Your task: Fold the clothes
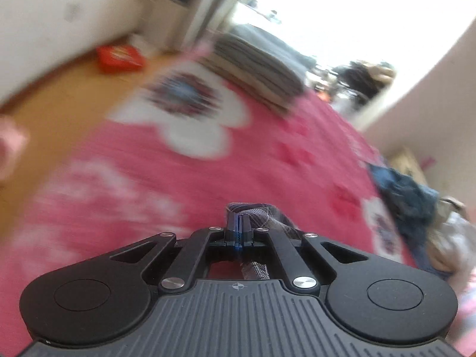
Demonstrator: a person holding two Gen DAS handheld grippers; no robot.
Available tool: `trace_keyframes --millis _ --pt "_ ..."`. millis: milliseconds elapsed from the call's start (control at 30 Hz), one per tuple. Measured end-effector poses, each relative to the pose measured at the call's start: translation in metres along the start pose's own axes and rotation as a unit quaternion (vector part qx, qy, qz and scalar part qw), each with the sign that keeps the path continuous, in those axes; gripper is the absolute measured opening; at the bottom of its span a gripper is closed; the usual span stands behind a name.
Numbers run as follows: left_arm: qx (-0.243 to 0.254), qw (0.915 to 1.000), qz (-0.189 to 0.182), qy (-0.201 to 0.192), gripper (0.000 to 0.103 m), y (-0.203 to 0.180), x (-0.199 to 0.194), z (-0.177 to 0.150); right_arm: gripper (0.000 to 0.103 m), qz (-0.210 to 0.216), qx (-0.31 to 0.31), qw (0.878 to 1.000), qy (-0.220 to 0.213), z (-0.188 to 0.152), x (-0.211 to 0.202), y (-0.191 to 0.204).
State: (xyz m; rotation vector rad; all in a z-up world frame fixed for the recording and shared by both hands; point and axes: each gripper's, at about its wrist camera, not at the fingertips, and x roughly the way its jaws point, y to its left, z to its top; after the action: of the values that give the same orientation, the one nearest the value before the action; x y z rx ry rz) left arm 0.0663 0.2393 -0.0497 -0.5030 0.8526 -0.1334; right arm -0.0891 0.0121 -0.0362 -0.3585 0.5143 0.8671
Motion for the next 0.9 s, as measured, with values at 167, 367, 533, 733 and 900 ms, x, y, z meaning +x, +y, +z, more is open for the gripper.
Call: trace_keyframes --millis 167,367,533,733,900 --pt "-0.015 0.9965 0.074 0.038 0.001 0.052 0.005 -0.009 0.019 0.056 0.054 0.995 0.056 -0.005 0.067 0.014" --pt "-0.022 0.9958 0.089 -0.003 0.03 0.059 -0.004 -0.008 0.059 0.062 0.237 0.97 0.0 -0.04 -0.007 -0.07" --pt "0.086 0.9936 0.073 -0.008 0.044 -0.019 -0.004 0.008 0.062 -0.043 0.41 0.909 -0.059 -0.098 -0.124 -0.155" --pt "0.29 0.9532 0.021 0.083 0.057 -0.184 0.024 0.003 0.063 -0.181 0.494 0.85 -0.032 -0.151 -0.204 -0.249" --pt "0.423 0.893 -0.038 0.148 0.068 -0.298 0.066 -0.036 0.065 -0.082 0.566 0.82 0.025 -0.164 -0.211 -0.317"
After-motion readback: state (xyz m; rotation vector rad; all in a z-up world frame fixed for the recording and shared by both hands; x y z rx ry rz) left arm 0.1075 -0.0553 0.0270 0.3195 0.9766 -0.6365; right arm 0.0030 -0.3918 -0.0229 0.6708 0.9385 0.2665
